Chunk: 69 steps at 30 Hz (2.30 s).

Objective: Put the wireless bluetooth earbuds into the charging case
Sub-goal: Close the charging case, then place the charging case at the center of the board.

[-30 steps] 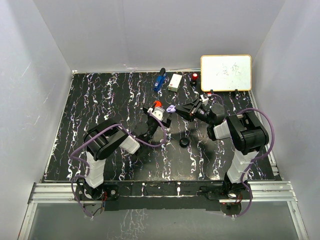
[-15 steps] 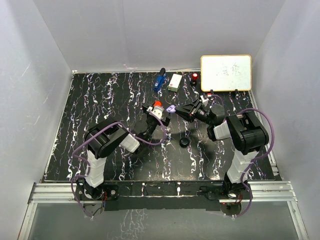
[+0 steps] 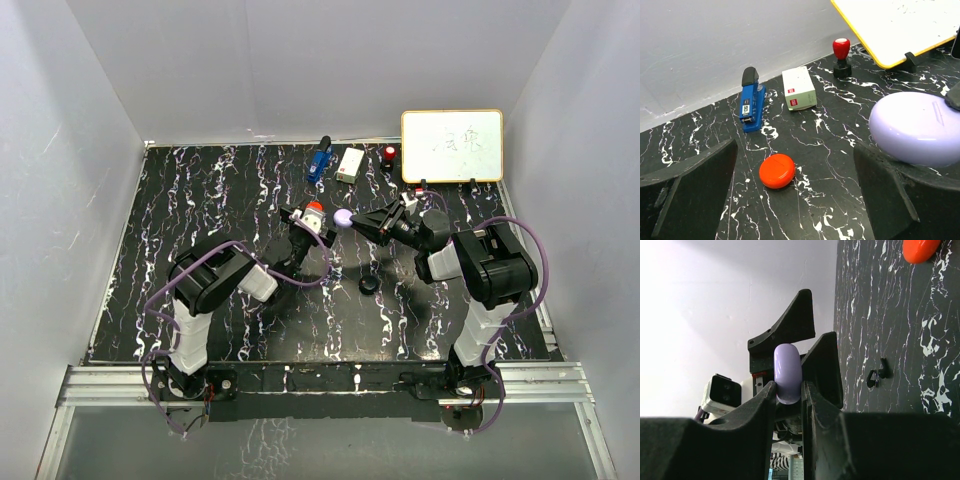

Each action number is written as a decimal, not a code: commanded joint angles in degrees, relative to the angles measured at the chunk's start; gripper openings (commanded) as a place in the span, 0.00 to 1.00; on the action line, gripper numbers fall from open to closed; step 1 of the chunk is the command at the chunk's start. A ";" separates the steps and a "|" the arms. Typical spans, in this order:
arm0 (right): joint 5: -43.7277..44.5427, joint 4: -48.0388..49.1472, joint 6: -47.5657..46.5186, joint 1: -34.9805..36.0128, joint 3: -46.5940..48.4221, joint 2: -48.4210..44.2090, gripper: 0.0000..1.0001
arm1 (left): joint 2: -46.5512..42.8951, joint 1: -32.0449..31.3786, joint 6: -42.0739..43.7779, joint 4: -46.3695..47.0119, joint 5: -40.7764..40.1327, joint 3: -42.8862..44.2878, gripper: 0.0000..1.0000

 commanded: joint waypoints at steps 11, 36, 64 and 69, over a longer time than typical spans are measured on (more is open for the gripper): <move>0.59 -5.97 -9.37 -0.53 5.68 3.08 0.00 | -25.04 0.22 -12.09 -8.67 -17.57 -12.65 0.99; 10.45 -30.56 -27.43 -0.56 26.26 17.48 0.00 | -48.98 0.62 -40.80 -62.49 -7.60 -9.66 0.99; 8.36 -15.97 -28.36 -2.49 0.86 -10.51 0.98 | -45.57 0.62 -40.88 -64.78 1.48 -5.34 0.99; -3.20 5.37 -11.77 -4.47 -0.68 -1.74 0.98 | -43.97 0.63 -41.27 -62.73 6.57 -5.11 0.98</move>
